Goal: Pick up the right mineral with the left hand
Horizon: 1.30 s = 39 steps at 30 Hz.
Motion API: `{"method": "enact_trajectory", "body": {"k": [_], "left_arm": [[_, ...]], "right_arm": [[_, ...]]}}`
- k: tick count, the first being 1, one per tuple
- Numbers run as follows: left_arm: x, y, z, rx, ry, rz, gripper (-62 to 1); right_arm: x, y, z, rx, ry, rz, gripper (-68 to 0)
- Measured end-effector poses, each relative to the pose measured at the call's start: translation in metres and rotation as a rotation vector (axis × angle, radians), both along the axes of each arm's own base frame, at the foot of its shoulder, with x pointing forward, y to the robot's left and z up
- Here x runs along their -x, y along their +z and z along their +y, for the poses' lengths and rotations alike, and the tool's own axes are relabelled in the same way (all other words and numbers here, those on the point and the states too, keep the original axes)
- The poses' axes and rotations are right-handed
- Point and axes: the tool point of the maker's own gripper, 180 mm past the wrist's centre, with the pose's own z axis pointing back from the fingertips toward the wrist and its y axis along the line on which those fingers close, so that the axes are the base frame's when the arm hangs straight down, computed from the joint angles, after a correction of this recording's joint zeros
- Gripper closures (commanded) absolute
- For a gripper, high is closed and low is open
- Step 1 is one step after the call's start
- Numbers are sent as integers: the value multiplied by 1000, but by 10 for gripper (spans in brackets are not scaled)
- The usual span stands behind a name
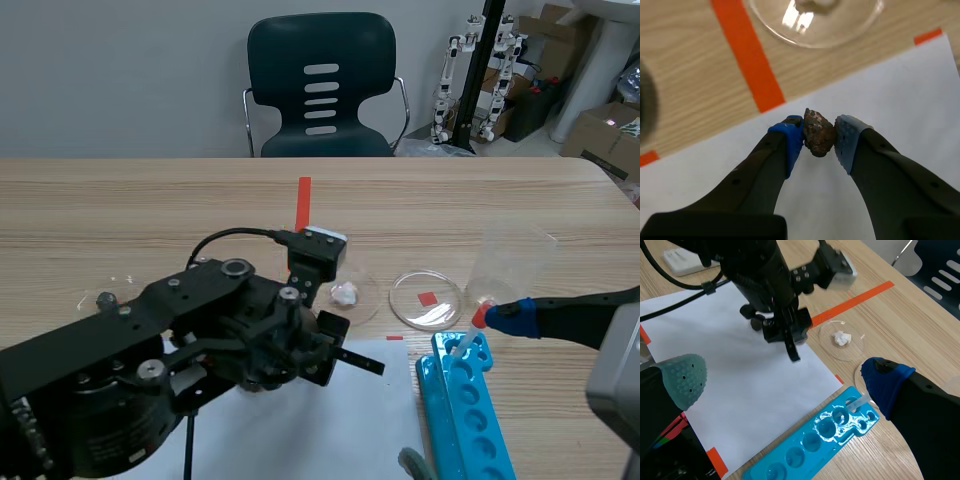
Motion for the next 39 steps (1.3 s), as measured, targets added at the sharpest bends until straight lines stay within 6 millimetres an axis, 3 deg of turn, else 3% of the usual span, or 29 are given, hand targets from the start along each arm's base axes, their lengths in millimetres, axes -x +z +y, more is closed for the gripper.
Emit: {"method": "enact_trajectory", "body": {"k": [5,9,19,30,35,39], "left_arm": [[-21,25,32,43,21,-130,-90],[-25,44,47,134,2,-215,-90],[6,89,93,266,-101,-440,-90],[72,175,77,336,-345,-705,-90],[85,198,76,326,-368,-756,-90],[88,203,81,319,-356,-766,-90]], "right_arm": [[0,0,0,0,0,0,-653],[0,0,0,0,0,0,-653],[0,0,0,0,0,0,-653],[0,0,0,0,0,0,-653],[0,0,0,0,0,0,-653],[0,0,0,0,0,0,-653]]}}
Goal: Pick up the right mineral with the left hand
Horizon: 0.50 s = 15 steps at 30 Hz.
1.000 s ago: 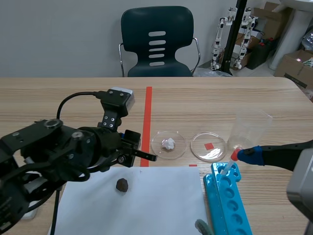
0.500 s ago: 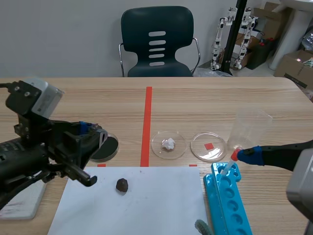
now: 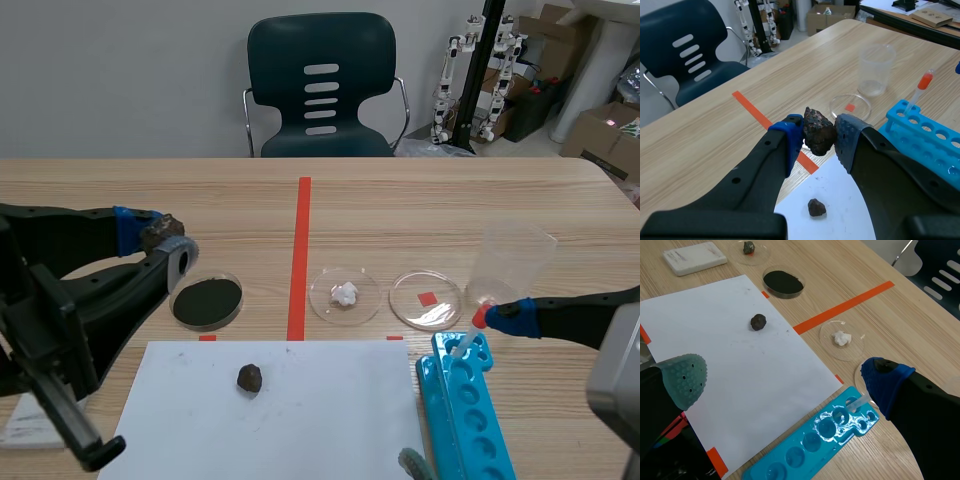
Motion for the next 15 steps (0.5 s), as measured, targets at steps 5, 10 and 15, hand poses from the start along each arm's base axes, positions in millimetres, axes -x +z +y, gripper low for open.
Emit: {"method": "enact_trajectory", "body": {"k": [5,10,15], "left_arm": [[3,-6,6,-19,14,27,-90],[3,-7,6,-19,16,29,-90],[2,-6,6,-19,16,23,-90]], "right_arm": [[0,0,0,0,0,0,-653],[0,0,0,0,0,0,-653],[0,0,0,0,0,0,-653]]}}
